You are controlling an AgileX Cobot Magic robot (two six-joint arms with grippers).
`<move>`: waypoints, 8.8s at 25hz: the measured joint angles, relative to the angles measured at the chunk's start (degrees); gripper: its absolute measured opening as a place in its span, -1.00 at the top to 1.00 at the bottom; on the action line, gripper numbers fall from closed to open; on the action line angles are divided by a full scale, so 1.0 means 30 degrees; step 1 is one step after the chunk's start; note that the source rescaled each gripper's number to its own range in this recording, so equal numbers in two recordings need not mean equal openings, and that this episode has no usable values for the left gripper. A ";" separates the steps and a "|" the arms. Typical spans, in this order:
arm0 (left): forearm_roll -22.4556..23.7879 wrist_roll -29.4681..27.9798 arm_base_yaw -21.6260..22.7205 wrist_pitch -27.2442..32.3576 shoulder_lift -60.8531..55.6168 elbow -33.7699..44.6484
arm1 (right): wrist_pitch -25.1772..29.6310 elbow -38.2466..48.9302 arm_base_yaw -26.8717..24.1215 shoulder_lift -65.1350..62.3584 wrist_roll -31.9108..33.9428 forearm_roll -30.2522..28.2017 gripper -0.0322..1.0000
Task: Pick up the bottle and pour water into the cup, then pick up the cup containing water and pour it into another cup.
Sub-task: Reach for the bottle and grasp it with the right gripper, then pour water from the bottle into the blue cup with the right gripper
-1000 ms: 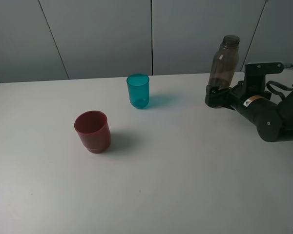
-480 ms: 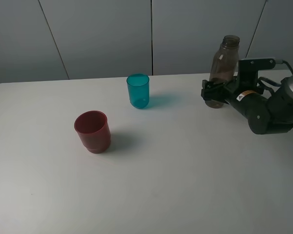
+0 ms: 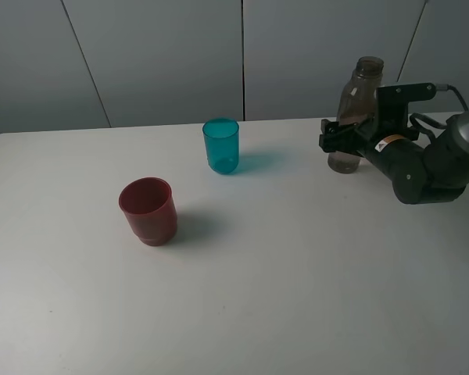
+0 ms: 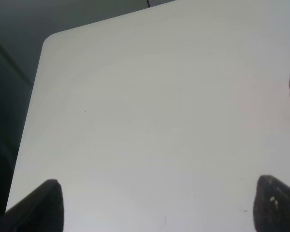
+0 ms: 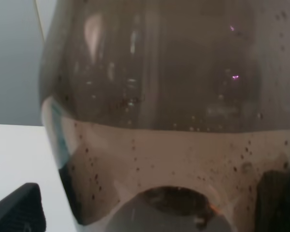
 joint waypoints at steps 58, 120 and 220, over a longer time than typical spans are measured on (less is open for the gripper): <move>0.0000 0.0041 0.0000 0.0000 0.0000 0.0000 | 0.1903 -0.1140 0.0802 -0.1471 0.1299 -0.0422 0.84; 0.0000 0.0041 0.0000 0.0000 0.0000 0.0000 | 0.7086 -0.8889 0.5689 0.1545 -2.2214 0.5814 0.84; 0.0000 0.0003 0.0000 0.0000 0.0000 0.0000 | 0.5250 -0.9360 0.4920 0.1545 -3.8769 0.6944 0.84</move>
